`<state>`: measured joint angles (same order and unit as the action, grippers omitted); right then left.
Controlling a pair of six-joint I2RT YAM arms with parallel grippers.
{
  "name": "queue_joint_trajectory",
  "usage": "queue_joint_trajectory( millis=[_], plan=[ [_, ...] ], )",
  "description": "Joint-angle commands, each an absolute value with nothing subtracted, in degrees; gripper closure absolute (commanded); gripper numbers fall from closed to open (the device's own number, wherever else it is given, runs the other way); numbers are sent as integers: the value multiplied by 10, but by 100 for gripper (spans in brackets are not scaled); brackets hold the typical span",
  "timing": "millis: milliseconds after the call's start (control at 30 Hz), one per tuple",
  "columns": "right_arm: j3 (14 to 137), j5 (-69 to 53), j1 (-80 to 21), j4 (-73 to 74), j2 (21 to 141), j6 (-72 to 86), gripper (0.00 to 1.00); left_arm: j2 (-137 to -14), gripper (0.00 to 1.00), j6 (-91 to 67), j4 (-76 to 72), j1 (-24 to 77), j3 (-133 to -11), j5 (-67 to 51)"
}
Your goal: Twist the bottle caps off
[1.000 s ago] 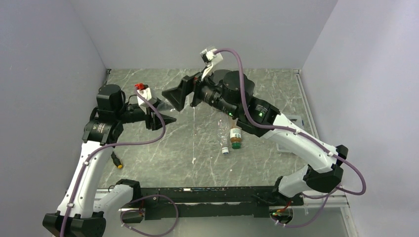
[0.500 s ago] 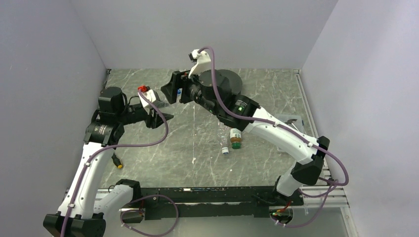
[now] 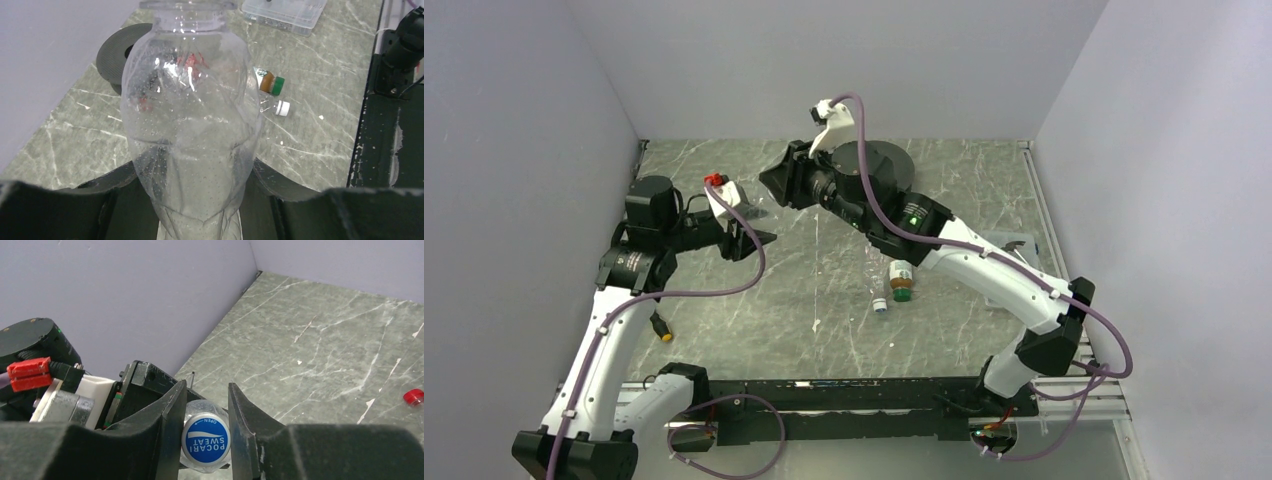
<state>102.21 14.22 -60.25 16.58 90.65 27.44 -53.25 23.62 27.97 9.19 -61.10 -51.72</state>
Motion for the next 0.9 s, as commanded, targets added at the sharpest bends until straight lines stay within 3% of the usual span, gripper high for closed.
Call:
queue_joint_trajectory(
  millis=[0, 267, 467, 533, 567, 600, 700, 733, 867],
  plan=[
    [997, 75, -566, 114, 861, 272, 94, -536, 73, 211, 272, 91, -632, -590],
    [894, -255, -515, -59, 792, 223, 94, -555, 74, 141, 293, 91, -664, -772],
    [917, -318, -512, -34, 794, 184, 89, -559, 73, 146, 316, 91, -675, -807],
    [929, -285, -512, -8, 802, 178, 77, -559, 73, 149, 319, 91, -674, -799],
    [935, -265, -512, 7, 806, 178, 53, -558, 74, 155, 320, 91, -673, -790],
    [940, -237, -512, 22, 811, 180, 37, -557, 74, 161, 322, 91, -673, -779],
    [951, -142, -514, 53, 816, 196, 7, -553, 74, 171, 313, 91, -669, -740],
    [953, -112, -515, 62, 813, 203, 1, -551, 74, 174, 307, 91, -665, -725],
    [959, 13, -537, 85, 802, 234, 0, -540, 74, 191, 282, 91, -649, -650]
  ],
)
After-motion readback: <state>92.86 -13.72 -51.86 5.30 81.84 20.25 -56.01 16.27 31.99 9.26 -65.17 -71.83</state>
